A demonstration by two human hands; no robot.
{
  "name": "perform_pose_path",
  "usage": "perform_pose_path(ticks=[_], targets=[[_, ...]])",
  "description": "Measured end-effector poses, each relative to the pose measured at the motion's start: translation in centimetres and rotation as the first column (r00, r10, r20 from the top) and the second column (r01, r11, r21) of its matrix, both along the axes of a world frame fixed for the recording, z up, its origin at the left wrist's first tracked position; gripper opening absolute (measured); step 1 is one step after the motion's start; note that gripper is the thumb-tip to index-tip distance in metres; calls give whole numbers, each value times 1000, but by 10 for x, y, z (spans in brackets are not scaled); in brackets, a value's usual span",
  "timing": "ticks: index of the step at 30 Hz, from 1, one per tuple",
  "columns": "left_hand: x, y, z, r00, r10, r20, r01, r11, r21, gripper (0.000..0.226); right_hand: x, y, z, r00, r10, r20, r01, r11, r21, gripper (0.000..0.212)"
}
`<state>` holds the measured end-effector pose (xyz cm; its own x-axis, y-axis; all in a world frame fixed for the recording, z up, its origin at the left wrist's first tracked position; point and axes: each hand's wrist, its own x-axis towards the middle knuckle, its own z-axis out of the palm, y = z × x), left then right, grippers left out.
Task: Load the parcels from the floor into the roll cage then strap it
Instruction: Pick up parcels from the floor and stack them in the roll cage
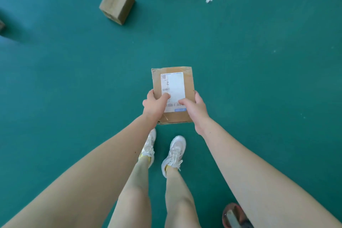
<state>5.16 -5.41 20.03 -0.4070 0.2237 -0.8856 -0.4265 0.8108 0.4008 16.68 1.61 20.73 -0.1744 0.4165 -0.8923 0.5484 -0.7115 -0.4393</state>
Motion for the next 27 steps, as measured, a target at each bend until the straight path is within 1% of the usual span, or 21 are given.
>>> perform_pose_path(ticks=[2,4,7,9,10,11,13,14,16,19,21,23,27], targets=[[-10,26,8,1000,27,1,-27,999,48,78,-9,31,9,1000,8,-25,-7,1000,27,52],[-21,50,10,999,50,2,-50,994,100,72,-23,59,14,999,22,-32,-21,999,46,48],[-44,89,13,997,70,-11,-67,981,180,53,-52,103,17,999,32,-37,-29,996,88,47],[-65,118,13,997,81,-2,-78,972,220,34,-74,132,18,998,49,-38,-44,992,118,47],[-78,132,13,996,93,4,-91,969,231,32,-86,148,18,998,57,-30,-53,991,125,47],[-89,146,14,995,100,8,-99,967,237,39,-98,161,19,998,62,-31,-58,990,127,46],[-111,168,18,995,97,10,-97,971,220,61,-120,187,21,995,91,-29,-87,988,126,48],[-125,183,19,995,101,-4,-98,971,220,63,-135,204,22,993,110,-31,-105,986,130,52],[-148,211,23,993,111,-28,-102,971,218,54,-157,234,25,989,145,-40,-138,980,144,55],[-177,255,28,989,135,-56,-120,969,218,45,-188,282,30,978,201,-61,-188,965,181,49],[-191,289,30,983,176,-60,-158,960,233,40,-205,319,32,970,238,-59,-222,954,201,49],[-206,322,30,976,212,-44,-195,951,241,42,-224,355,31,960,276,-52,-260,943,207,51],[-236,380,27,955,297,-29,-282,930,235,55,-262,422,31,931,361,-46,-347,918,192,50]])
